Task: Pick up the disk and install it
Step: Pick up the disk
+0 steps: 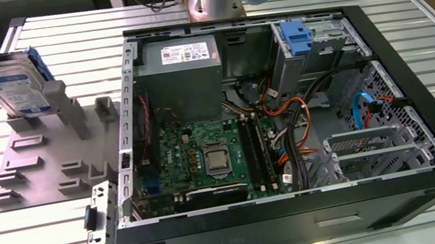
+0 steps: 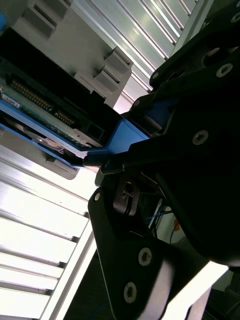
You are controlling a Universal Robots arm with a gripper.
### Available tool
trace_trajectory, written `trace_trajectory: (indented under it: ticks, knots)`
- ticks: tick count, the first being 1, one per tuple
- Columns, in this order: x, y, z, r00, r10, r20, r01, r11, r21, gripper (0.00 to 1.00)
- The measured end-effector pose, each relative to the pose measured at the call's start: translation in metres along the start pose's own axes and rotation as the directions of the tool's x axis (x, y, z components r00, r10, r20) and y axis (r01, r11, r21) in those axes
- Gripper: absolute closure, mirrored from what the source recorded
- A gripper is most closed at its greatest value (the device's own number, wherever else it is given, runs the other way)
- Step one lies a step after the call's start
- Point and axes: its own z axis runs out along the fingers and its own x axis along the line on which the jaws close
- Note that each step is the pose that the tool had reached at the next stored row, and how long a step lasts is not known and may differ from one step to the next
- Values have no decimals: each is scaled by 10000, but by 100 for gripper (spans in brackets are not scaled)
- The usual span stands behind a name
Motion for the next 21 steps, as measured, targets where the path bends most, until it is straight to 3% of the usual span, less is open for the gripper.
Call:
trace_trajectory:
  ticks: [21]
  knots:
    - [-3, 2, -63, 10000, 0, -1, 0, 10000, -1, 64]
